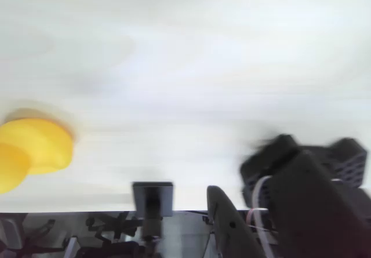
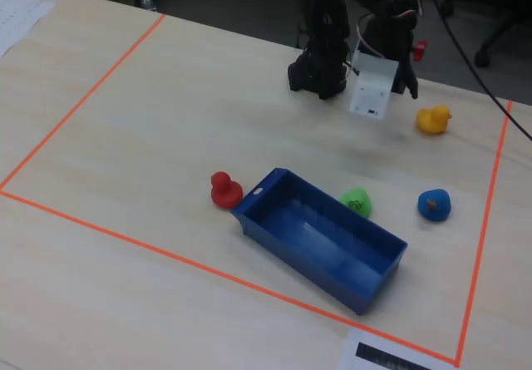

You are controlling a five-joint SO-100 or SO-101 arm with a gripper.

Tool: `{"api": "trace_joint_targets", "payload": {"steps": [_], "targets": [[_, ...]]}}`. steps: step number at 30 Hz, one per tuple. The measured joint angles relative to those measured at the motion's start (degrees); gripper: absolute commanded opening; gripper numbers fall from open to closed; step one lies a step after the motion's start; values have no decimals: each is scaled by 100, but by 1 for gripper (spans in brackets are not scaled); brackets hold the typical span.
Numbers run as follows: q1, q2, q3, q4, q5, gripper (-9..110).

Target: Grasp yellow duck and put it into box.

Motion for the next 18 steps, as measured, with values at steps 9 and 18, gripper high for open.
{"api": "trace_joint_targets", "payload": {"steps": [9, 18], "targets": [[-545, -1099, -1072, -70, 738, 47], [-360, -1503, -1310, -70, 554, 47]]}}
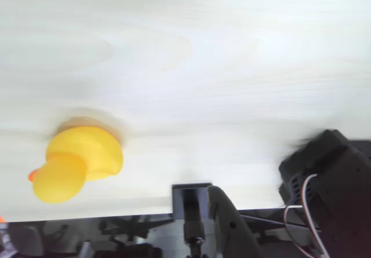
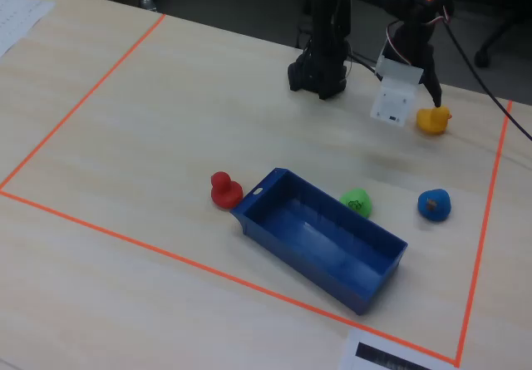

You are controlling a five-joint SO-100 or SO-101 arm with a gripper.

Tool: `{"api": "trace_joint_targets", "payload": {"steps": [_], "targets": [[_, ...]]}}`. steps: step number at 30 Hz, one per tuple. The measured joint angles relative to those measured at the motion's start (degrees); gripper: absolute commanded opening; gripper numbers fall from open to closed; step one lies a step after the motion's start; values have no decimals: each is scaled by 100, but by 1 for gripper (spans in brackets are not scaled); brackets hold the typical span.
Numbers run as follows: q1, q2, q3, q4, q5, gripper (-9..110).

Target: Grasp yellow duck and put it into box.

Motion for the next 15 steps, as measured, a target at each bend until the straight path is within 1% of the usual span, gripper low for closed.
{"api": "trace_joint_targets", "payload": {"steps": [5, 8, 15], "targets": [[-132, -193, 0, -167, -272, 48], [-290, -290, 0, -343, -299, 48], [-642, -396, -123, -352, -360, 48]]}}
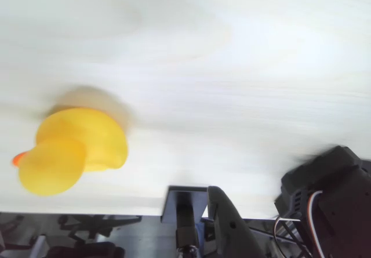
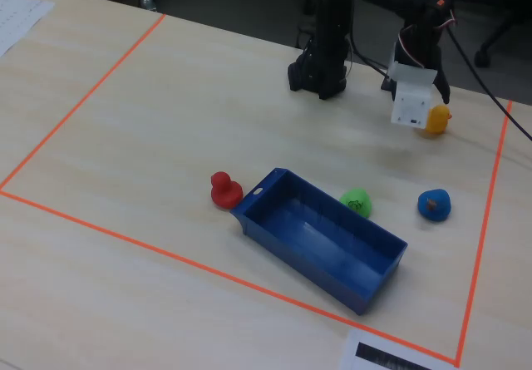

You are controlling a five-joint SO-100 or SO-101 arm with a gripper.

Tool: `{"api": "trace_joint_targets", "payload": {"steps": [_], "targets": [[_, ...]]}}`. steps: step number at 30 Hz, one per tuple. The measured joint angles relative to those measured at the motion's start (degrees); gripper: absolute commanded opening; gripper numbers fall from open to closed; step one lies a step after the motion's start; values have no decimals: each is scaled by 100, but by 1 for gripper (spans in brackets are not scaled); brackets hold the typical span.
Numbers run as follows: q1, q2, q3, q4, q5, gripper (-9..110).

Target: Grasp yellow duck and put it into box.

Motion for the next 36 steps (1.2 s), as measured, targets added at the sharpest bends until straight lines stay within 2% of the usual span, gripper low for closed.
{"api": "trace_joint_targets", "payload": {"steps": [8, 18, 36], "targets": [[-185, -281, -281, -18, -62, 48], [-281, -791, -290, -677, -53, 48], [-703, -1002, 202, -1371, 483, 45]]}}
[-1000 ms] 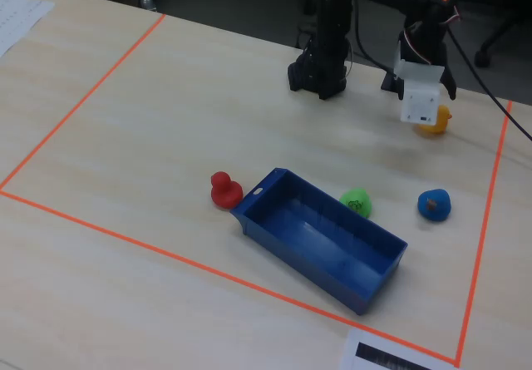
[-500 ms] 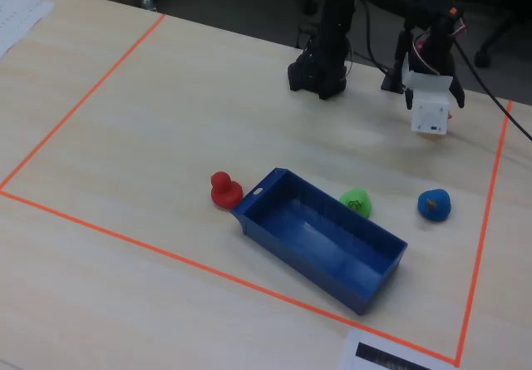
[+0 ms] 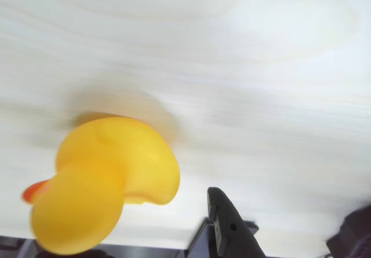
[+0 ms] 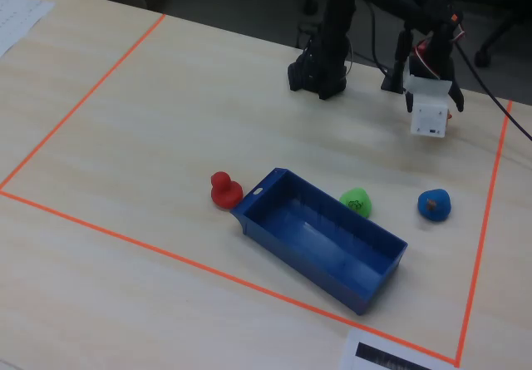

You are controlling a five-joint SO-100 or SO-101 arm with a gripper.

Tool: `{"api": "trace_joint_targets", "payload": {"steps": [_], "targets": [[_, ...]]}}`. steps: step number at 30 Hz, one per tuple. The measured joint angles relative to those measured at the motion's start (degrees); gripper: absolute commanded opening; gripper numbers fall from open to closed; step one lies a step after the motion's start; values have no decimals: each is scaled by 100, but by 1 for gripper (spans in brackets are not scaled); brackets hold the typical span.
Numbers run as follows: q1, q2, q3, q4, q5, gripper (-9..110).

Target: Grasp yellow duck and put it into box.

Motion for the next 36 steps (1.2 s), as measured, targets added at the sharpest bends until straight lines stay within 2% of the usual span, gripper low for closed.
{"api": "trace_joint_targets", "payload": {"steps": [5, 8, 12, 19, 24, 31, 36], "targets": [[26, 0, 167, -176, 97, 36], [18, 0, 352, -378, 229, 26], [18, -44, 501, -633, 360, 0], [79, 35, 501, -721, 413, 0], [624, 220, 220, 9, 316, 0], [2760, 562, -1767, 1503, -703, 0], [4500, -185, -3472, 1600, -1521, 0]]}}
